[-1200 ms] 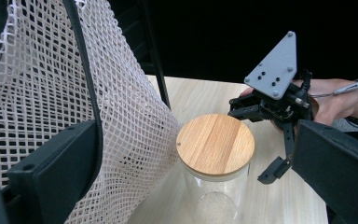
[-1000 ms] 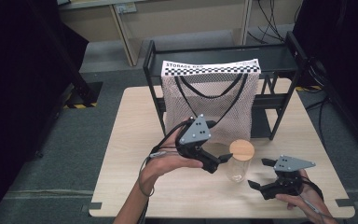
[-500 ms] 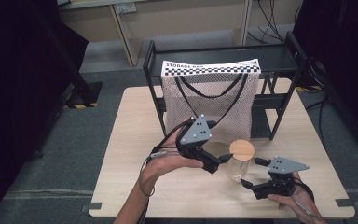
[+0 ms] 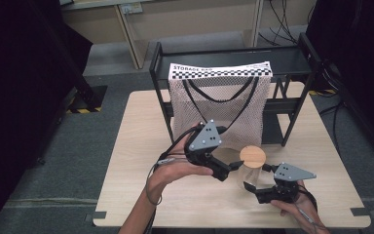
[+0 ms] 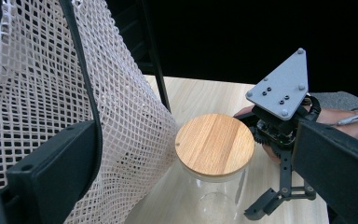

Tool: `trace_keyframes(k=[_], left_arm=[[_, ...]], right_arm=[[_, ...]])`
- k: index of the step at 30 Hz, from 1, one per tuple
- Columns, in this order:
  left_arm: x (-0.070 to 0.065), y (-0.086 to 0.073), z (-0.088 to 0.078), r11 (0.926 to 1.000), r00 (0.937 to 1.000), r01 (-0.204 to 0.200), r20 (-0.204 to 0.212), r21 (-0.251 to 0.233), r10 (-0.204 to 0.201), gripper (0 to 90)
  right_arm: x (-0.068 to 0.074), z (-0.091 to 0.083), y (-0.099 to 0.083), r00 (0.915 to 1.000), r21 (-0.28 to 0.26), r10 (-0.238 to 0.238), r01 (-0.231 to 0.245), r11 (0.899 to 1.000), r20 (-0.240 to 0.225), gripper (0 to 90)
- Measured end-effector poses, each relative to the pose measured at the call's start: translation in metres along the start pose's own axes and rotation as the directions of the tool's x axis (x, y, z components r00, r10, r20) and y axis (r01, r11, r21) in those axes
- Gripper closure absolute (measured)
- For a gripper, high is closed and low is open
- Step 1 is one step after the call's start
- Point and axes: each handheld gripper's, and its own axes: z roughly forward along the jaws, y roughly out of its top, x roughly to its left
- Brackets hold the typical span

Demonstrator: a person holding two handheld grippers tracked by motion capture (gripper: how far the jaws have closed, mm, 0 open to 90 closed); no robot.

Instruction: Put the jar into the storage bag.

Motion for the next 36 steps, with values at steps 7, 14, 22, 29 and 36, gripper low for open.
trace_keyframes(k=[7,14,22,29,36], left_arm=[[0.000,0.000,-0.001,1.0000,1.0000,0.000,0.003,-0.001,0.000,0.4],[0.000,0.000,0.000,1.0000,1.0000,0.001,0.003,-0.001,-0.001,0.3],[0.001,0.000,0.001,1.0000,1.0000,0.001,0.004,-0.001,-0.001,0.3],[0.001,-0.001,0.000,1.0000,1.0000,0.000,0.005,-0.003,0.000,0.4],[0.001,-0.001,0.001,1.0000,1.0000,-0.004,0.001,-0.001,0.004,0.4]], right_arm=[[0.002,0.008,0.001,0.9999,0.006,-0.015,0.015,1.000,0.000,16.5],[0.002,0.011,0.001,0.9998,-0.004,-0.016,0.016,1.000,0.011,19.6],[0.003,0.013,0.003,0.9983,0.000,-0.045,0.045,0.999,0.038,25.0],[0.002,0.003,0.013,0.9977,-0.021,-0.053,0.054,0.998,0.041,25.3],[0.006,-0.011,0.030,0.9960,-0.037,-0.080,0.082,0.996,0.038,25.3]])
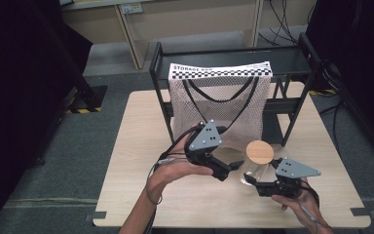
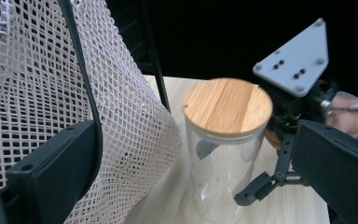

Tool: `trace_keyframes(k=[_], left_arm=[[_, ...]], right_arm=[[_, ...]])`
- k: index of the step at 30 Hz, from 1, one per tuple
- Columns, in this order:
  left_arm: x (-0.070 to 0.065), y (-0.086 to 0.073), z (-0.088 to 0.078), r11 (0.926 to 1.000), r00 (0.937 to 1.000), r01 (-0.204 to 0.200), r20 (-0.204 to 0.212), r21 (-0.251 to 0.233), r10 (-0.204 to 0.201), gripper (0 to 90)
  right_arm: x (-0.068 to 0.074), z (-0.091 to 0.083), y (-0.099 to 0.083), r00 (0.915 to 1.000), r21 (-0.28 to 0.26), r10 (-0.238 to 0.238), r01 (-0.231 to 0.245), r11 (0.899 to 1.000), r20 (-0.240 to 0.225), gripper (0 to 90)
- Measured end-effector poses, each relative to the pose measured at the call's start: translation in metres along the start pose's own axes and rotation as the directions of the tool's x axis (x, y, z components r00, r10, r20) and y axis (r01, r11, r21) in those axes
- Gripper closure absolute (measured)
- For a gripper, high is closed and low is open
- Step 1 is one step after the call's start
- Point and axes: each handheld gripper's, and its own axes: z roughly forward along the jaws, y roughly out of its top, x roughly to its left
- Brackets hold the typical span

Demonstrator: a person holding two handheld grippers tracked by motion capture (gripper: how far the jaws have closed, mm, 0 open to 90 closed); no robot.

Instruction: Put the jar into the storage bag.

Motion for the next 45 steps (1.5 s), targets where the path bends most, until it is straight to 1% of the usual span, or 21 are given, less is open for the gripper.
trace_keyframes(k=[1,3,6,9,10,13,14,15,22,25,26,27,28,30,32,34,40,41,43,45], left_arm=[[0.000,0.000,0.000,1.0000,1.0000,0.000,0.000,0.000,0.000,0.4],[0.000,0.000,0.000,1.0000,1.0000,0.000,0.002,-0.002,0.000,0.4],[0.000,0.000,0.000,1.0000,1.0000,-0.001,0.002,-0.002,0.001,0.4],[0.000,0.000,0.000,1.0000,1.0000,0.000,0.000,-0.001,0.000,0.4],[0.000,0.000,0.000,1.0000,1.0000,-0.001,0.000,0.000,0.001,0.4],[0.000,0.000,0.001,1.0000,1.0000,0.000,0.000,0.000,0.000,0.4],[0.000,0.000,0.001,1.0000,1.0000,0.000,0.000,-0.001,0.000,0.4],[0.000,0.000,0.000,1.0000,1.0000,-0.001,0.000,0.000,0.001,0.4],[0.000,0.001,0.000,1.0000,1.0000,0.000,0.002,-0.003,0.000,0.4],[0.000,0.001,0.001,1.0000,1.0000,0.000,0.001,-0.002,0.000,0.4],[0.000,0.001,0.001,1.0000,1.0000,0.000,0.001,-0.002,0.000,0.4],[0.000,0.001,0.001,1.0000,1.0000,-0.001,0.001,-0.001,0.001,0.4],[0.000,0.001,0.001,1.0000,1.0000,-0.001,0.001,-0.001,0.001,0.4],[0.000,0.001,0.001,1.0000,1.0000,-0.001,0.002,-0.001,0.001,0.4],[0.000,0.001,0.001,1.0000,1.0000,0.001,0.003,0.000,-0.001,0.4],[0.000,0.000,0.001,1.0000,1.0000,0.002,0.003,0.000,-0.002,0.4],[0.001,0.000,0.001,1.0000,1.0000,0.001,0.003,0.004,-0.001,0.5],[0.000,0.000,0.001,1.0000,1.0000,0.000,0.003,0.005,0.000,0.4],[0.000,0.001,0.001,1.0000,1.0000,0.000,0.003,0.006,0.000,0.5],[0.000,0.001,0.001,1.0000,1.0000,-0.001,0.004,0.008,0.001,0.5]], right_arm=[[0.000,0.000,0.000,1.0000,0.000,0.000,0.000,1.000,0.000,25.3],[0.001,-0.005,0.006,0.9999,0.000,-0.015,0.015,1.000,-0.002,25.3],[0.002,-0.009,0.010,0.9998,0.001,-0.019,0.019,1.000,-0.002,25.3],[0.002,-0.015,0.018,0.9996,-0.009,-0.029,0.029,1.000,-0.003,25.3],[0.002,-0.019,0.023,0.9995,-0.010,-0.031,0.031,0.999,-0.009,25.3],[0.002,-0.021,0.028,0.9993,-0.015,-0.036,0.035,0.999,-0.011,25.3],[0.002,-0.023,0.032,0.9991,-0.023,-0.040,0.039,0.999,-0.016,25.3],[0.002,-0.023,0.032,0.9991,-0.023,-0.040,0.039,0.999,-0.016,25.3],[0.002,-0.026,0.048,0.9983,-0.030,-0.045,0.044,0.999,-0.036,25.3],[0.000,-0.027,0.059,0.9977,-0.039,-0.051,0.049,0.998,-0.045,25.3],[0.000,-0.027,0.059,0.9977,-0.039,-0.051,0.049,0.998,-0.045,25.3],[0.000,-0.028,0.065,0.9974,-0.043,-0.049,0.047,0.998,-0.053,25.3],[0.000,-0.028,0.065,0.9974,-0.043,-0.049,0.047,0.998,-0.053,25.3],[-0.001,-0.029,0.072,0.9969,-0.039,-0.048,0.046,0.998,-0.063,25.3],[-0.001,-0.029,0.080,0.9966,-0.034,-0.052,0.050,0.998,-0.063,25.3],[-0.001,-0.030,0.083,0.9963,-0.035,-0.059,0.057,0.998,-0.063,25.3],[-0.001,-0.031,0.100,0.9945,-0.050,-0.062,0.058,0.997,-0.085,25.3],[-0.001,-0.031,0.105,0.9937,-0.057,-0.065,0.060,0.997,-0.091,25.3],[-0.001,-0.030,0.108,0.9932,-0.060,-0.068,0.063,0.996,-0.094,25.3],[0.000,-0.030,0.117,0.9920,-0.065,-0.077,0.071,0.995,-0.100,25.3]])
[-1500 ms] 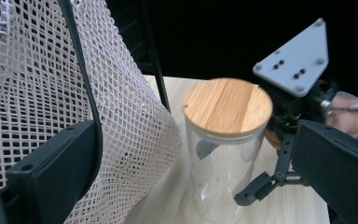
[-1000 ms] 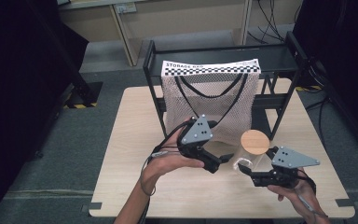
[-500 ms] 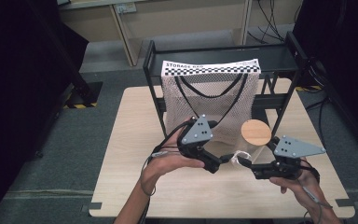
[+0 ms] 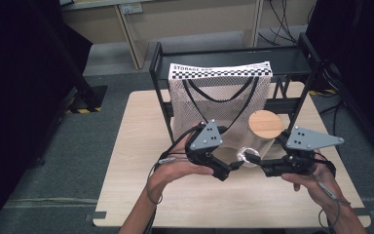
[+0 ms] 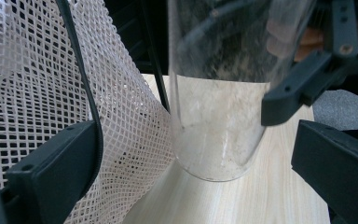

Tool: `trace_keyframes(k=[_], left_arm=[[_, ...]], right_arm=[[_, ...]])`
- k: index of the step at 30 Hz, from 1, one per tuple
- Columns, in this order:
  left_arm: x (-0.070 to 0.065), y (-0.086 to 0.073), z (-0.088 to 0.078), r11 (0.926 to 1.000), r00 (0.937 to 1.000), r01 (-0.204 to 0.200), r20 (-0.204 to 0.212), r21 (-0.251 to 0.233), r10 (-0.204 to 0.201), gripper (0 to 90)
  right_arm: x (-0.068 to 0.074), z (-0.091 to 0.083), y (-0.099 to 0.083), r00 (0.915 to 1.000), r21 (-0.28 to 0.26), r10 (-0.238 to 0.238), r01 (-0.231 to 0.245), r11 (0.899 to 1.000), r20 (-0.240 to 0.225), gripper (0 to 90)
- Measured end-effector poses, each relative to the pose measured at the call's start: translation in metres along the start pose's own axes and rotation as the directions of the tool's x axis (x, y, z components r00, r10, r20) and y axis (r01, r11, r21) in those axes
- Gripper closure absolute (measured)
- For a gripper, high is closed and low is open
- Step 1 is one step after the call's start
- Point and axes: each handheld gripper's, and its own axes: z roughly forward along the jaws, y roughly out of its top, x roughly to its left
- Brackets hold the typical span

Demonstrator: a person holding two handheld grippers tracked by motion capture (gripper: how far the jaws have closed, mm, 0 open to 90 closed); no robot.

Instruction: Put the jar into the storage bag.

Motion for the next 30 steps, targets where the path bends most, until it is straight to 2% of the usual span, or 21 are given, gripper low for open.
trace_keyframes(k=[4,10,22,23,30], left_arm=[[0.000,0.000,0.000,1.0000,1.0000,0.001,0.001,-0.001,-0.001,0.5],[0.001,-0.001,0.000,1.0000,1.0000,0.003,0.000,0.003,-0.003,0.6],[0.000,0.000,0.000,1.0000,1.0000,0.000,0.000,0.003,0.000,0.6],[0.000,0.000,0.000,1.0000,1.0000,0.000,0.000,0.003,0.000,0.6],[0.000,0.001,0.001,1.0000,1.0000,-0.001,0.000,0.004,0.001,0.6]], right_arm=[[-0.001,0.002,0.012,0.9997,-0.009,0.000,0.000,1.000,-0.023,25.3],[-0.002,0.003,0.026,0.9995,-0.009,-0.011,0.011,1.000,-0.030,25.3],[-0.004,0.006,0.055,0.9990,0.018,-0.025,0.025,1.000,-0.038,25.3],[-0.006,0.008,0.064,0.9988,0.027,-0.026,0.027,0.999,-0.041,25.3],[-0.008,0.010,0.074,0.9987,0.037,-0.023,0.025,0.999,-0.045,25.3]])
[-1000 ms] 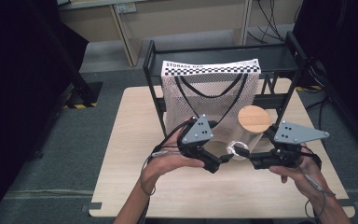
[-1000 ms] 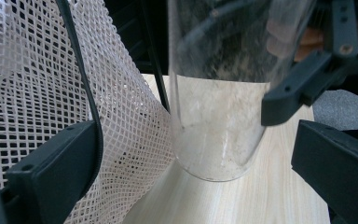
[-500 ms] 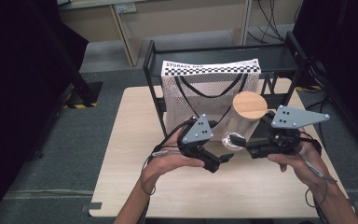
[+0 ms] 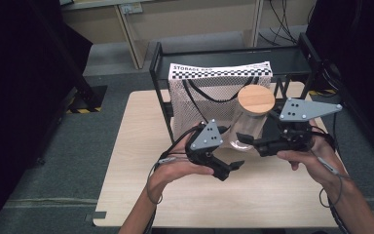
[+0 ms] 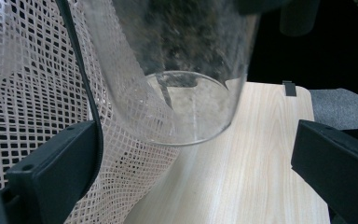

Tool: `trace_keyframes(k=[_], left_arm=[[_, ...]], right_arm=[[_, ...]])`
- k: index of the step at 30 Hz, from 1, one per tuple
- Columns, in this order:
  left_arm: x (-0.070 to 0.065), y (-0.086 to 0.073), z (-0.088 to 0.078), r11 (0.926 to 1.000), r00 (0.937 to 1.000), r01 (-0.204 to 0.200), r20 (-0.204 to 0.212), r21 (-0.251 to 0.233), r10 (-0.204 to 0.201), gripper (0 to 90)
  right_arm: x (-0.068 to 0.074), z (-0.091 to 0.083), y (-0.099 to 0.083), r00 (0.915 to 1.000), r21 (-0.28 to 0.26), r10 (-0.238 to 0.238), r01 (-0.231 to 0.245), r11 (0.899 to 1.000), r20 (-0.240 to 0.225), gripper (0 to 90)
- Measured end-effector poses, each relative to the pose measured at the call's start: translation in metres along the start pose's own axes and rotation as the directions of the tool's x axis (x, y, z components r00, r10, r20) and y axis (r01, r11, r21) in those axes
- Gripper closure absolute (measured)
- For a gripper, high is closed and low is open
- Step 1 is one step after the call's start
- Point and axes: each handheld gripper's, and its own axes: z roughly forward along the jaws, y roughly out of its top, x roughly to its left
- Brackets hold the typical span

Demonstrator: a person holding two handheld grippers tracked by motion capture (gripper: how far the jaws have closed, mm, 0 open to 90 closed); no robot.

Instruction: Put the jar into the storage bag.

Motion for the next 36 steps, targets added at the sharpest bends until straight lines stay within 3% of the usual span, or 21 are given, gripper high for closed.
trace_keyframes(k=[16,23,36], left_arm=[[-0.001,0.001,0.001,1.0000,1.0000,-0.004,-0.003,0.003,0.004,0.5],[-0.001,0.001,0.001,1.0000,1.0000,-0.007,0.000,0.001,0.007,0.5],[-0.002,0.002,0.000,0.9999,0.9999,-0.014,0.000,0.003,0.014,0.4]], right_arm=[[-0.007,0.012,0.025,1.0000,0.017,-0.002,0.002,1.000,0.005,25.3],[-0.012,0.027,0.038,0.9999,0.020,0.009,-0.009,1.000,0.008,25.3],[-0.024,0.051,0.047,0.9979,0.038,0.017,-0.020,0.999,0.063,25.3]])
